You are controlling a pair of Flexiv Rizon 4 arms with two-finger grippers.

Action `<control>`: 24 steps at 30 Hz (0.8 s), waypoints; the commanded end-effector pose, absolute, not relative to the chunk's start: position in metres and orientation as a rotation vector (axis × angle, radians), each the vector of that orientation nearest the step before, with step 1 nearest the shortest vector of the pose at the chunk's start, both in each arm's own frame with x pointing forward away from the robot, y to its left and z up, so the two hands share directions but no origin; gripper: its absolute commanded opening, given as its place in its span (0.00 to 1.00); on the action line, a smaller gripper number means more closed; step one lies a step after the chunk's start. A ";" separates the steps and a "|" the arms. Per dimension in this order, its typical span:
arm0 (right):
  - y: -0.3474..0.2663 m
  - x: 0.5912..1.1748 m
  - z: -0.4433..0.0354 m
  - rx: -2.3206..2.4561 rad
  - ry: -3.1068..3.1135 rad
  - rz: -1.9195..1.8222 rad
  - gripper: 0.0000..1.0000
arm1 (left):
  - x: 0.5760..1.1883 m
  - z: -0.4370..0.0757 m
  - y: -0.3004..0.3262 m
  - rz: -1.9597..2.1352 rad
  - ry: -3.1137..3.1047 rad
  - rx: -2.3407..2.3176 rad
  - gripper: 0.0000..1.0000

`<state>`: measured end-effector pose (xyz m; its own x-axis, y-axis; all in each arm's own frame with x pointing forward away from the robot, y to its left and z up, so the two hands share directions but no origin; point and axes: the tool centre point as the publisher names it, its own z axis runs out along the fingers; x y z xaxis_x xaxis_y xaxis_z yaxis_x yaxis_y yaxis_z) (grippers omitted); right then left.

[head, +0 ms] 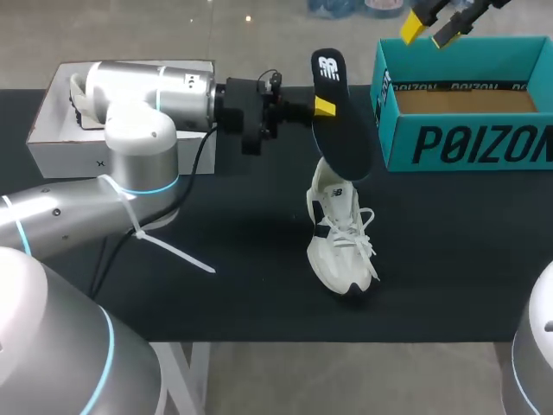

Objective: Take the shoe out of the shoebox, open the shoe tongue, remove and reinsert the insole, then place the shoe into the shoebox

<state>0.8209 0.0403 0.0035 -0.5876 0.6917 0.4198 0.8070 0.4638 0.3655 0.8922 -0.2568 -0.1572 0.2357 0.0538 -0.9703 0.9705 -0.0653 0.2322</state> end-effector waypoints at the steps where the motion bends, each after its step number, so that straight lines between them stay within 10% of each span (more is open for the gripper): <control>1: 0.049 0.816 0.024 -1.421 -2.693 -0.640 1.00 | 0.896 -0.159 -0.262 -1.045 1.040 1.397 0.00; 24: 0.060 0.751 0.040 -1.526 -2.698 -0.691 1.00 | 0.907 -0.163 -0.264 -1.023 1.081 1.399 0.00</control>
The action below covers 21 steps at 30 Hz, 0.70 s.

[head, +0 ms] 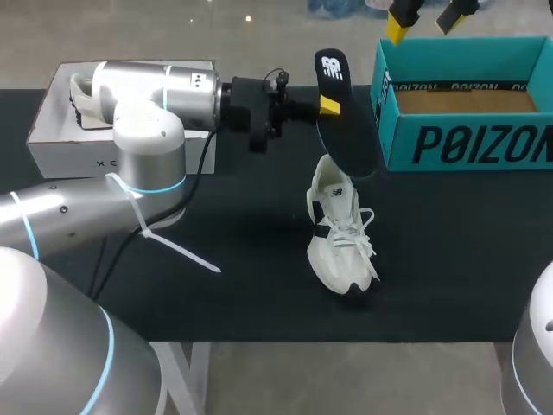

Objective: Take the shoe out of the shoebox, open the shoe tongue, remove and reinsert the insole, then place the shoe into the shoebox

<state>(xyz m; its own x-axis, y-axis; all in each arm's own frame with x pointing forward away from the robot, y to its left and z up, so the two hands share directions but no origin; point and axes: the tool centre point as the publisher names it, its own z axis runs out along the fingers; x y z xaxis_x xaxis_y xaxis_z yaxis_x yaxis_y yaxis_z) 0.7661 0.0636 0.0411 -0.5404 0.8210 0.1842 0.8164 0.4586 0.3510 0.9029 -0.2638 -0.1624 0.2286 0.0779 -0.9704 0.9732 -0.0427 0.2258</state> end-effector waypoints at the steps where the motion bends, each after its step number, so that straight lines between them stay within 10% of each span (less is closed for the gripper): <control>1: 0.060 0.748 0.039 1.490 2.640 0.679 1.00 | 0.908 -0.164 -0.264 -1.023 1.083 1.399 0.00; 21: 0.063 0.743 0.040 1.448 2.661 0.730 1.00 | 0.907 -0.164 -0.265 -1.013 1.097 1.415 0.00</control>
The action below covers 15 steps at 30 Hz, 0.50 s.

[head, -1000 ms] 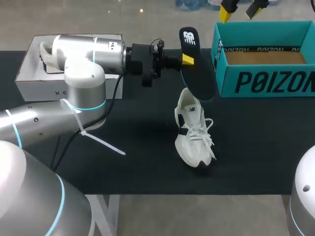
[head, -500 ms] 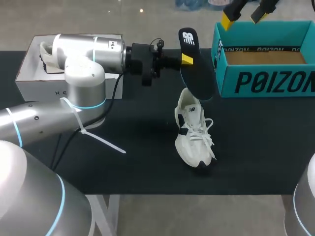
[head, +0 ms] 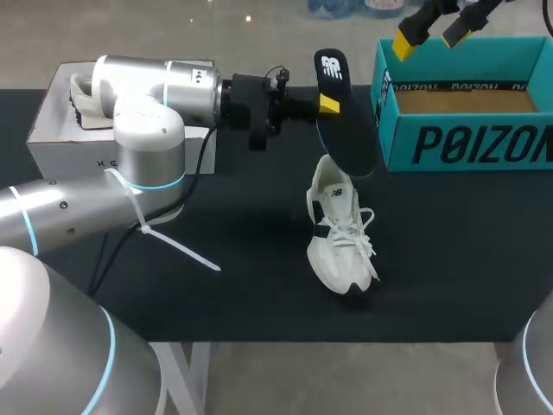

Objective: Take the shoe out of the shoebox, open the shoe tongue, remove and reinsert the insole, then place the shoe into the shoebox

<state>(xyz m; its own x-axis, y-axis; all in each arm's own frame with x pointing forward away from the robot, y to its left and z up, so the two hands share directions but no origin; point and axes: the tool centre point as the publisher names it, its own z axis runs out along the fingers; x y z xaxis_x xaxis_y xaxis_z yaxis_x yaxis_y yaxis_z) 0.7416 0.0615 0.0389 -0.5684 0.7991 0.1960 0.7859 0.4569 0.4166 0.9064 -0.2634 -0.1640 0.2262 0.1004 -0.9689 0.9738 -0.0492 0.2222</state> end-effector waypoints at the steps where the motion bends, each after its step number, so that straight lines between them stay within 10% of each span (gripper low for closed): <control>1: 0.063 0.743 0.040 1.448 2.661 0.730 1.00 | 0.907 -0.164 -0.265 -1.013 1.097 1.415 0.00; 15: 0.063 0.743 0.040 1.448 2.661 0.730 1.00 | 0.919 -0.150 -0.259 -1.783 1.516 0.934 0.00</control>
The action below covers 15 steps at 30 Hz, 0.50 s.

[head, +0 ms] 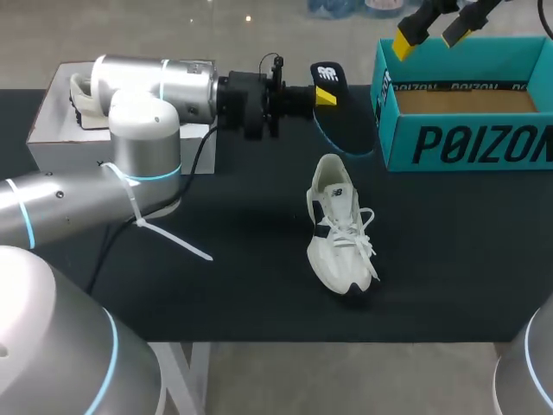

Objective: Take the shoe out of the shoebox, open the shoe tongue, remove and reinsert the insole, then place the shoe into the shoebox

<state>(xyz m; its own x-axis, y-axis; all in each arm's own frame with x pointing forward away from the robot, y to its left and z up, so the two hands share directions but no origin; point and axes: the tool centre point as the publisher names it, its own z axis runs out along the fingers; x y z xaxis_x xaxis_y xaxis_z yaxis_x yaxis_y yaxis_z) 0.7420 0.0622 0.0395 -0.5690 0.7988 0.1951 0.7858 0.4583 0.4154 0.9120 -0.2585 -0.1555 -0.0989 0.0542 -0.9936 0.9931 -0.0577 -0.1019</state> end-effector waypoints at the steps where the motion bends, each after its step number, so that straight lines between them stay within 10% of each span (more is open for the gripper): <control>1: 0.063 0.743 0.040 1.448 2.661 0.730 1.00 | 0.919 -0.149 -0.259 -1.835 1.508 0.890 0.00; 15: 0.063 0.743 0.040 1.448 2.661 0.730 1.00 | 0.917 -0.143 -0.257 -2.326 1.636 0.367 0.00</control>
